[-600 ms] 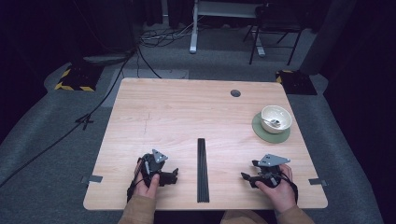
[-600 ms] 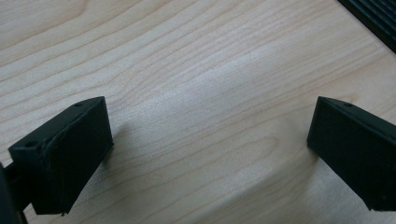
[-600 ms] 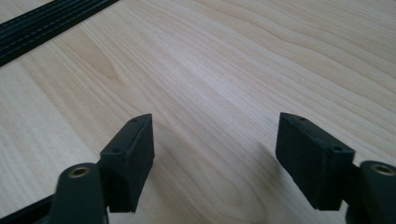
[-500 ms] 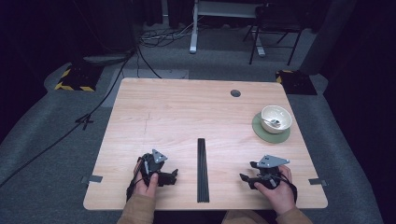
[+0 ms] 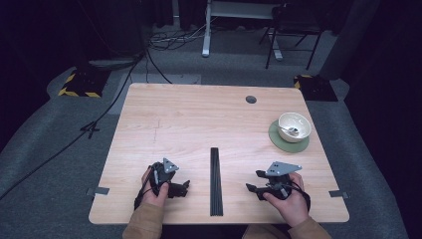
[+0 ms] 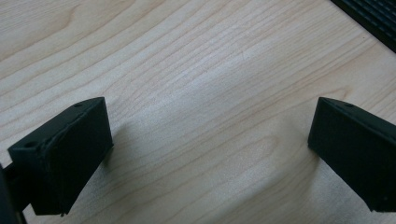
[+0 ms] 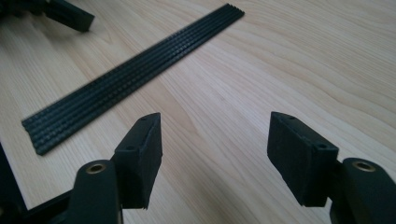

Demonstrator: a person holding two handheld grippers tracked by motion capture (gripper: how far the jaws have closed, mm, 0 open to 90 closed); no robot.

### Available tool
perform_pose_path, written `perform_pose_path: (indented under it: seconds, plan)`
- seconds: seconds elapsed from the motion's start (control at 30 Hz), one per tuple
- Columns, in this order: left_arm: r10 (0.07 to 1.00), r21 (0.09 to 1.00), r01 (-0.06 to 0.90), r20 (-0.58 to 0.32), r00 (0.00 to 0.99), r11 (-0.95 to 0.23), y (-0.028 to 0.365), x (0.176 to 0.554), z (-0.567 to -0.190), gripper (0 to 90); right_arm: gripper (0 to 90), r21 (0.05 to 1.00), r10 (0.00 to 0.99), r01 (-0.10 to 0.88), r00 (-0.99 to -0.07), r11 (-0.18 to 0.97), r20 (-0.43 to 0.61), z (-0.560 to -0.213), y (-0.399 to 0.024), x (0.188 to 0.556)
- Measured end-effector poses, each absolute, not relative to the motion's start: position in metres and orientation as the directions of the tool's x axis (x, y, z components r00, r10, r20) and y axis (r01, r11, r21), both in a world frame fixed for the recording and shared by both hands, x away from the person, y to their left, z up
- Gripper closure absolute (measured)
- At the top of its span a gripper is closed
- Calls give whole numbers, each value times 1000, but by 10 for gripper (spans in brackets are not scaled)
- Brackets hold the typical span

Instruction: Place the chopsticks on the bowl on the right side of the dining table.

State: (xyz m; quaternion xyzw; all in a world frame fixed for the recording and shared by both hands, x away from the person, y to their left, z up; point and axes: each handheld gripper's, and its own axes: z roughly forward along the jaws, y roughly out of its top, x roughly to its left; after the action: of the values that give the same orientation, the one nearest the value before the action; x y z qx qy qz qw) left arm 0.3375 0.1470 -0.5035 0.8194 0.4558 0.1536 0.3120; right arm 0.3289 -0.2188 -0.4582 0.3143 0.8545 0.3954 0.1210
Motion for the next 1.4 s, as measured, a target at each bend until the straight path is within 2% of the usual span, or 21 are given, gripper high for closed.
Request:
perform_pose_path:
  seconds: [0.23, 0.47, 0.57, 0.83, 1.4]
  plan:
    - [838, 652, 644, -26, 545, -399, 148, 339, -503, 1, 390, 741, 572, 405, -820, 535, 35, -457, -181, 339]
    - [846, 657, 646, -23, 532, -388, 146, 338, -503, 1, 392, 738, 596, 444, -800, 508, 71, -464, -153, 354]
    - [848, 660, 646, -26, 529, -383, 146, 338, -504, 0, 390, 724, 603, 448, -796, 525, 55, -470, -142, 361]
    - [838, 651, 645, -24, 545, -400, 146, 340, -503, 0, 352, 703, 603, 453, -797, 548, 44, -479, -134, 365]
    - [843, 654, 647, -25, 537, -392, 146, 340, -503, 0, 337, 679, 616, 468, -787, 566, 29, -491, -132, 366]
